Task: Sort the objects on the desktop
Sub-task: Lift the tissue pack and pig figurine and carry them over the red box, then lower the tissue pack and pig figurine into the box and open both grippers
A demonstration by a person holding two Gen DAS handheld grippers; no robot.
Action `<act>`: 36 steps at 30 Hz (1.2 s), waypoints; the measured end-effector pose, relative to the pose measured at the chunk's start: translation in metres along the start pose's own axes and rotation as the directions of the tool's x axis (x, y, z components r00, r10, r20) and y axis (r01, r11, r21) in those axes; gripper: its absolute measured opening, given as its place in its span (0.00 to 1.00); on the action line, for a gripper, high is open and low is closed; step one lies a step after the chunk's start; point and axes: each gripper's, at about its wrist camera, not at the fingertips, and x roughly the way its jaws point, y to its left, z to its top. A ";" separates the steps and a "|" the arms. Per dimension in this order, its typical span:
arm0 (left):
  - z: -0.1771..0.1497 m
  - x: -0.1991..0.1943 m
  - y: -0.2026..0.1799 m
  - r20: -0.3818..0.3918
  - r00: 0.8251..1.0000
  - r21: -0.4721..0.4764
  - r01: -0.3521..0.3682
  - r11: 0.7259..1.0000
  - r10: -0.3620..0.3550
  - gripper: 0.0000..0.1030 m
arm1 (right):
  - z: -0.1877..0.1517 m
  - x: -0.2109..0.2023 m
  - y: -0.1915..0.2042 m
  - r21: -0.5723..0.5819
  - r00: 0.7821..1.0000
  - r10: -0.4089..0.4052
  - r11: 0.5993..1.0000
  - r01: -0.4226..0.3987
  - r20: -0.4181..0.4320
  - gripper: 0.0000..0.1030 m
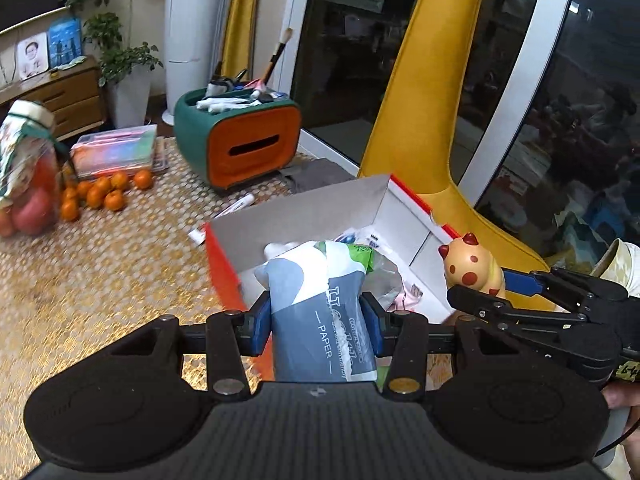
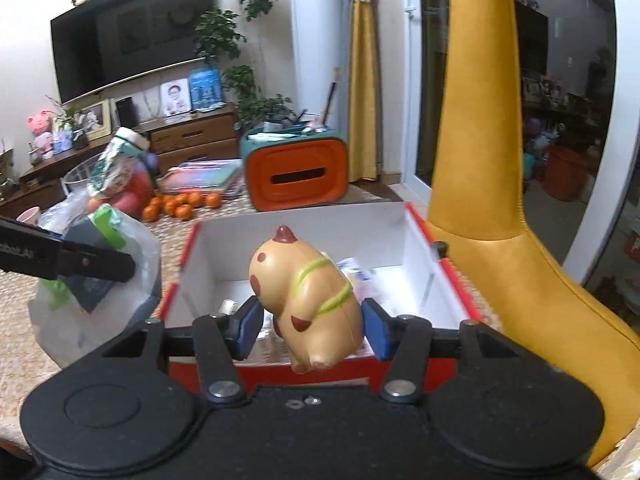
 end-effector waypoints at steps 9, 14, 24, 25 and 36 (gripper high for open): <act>0.026 0.056 -0.016 -0.033 0.999 0.025 -0.036 0.999 0.037 0.43 | 0.008 0.036 -0.021 0.000 0.999 -0.035 0.999 0.035 -0.039 0.51; 0.033 0.086 -0.016 -0.069 0.996 0.039 -0.050 0.998 0.053 0.43 | 0.009 0.058 -0.023 -0.029 0.994 -0.027 0.999 0.024 -0.107 0.51; 0.043 0.135 -0.008 -0.132 0.987 0.056 -0.082 0.995 0.089 0.43 | 0.018 0.091 -0.030 -0.065 0.977 0.002 0.998 -0.016 -0.215 0.51; 0.043 0.140 -0.007 -0.138 0.987 0.059 -0.079 0.995 0.087 0.43 | 0.017 0.094 -0.031 -0.067 0.975 0.000 0.998 -0.015 -0.221 0.51; 0.034 0.171 0.000 -0.197 0.976 0.077 -0.079 0.994 0.093 0.43 | 0.008 0.117 -0.029 -0.119 0.966 -0.011 0.993 -0.021 -0.259 0.51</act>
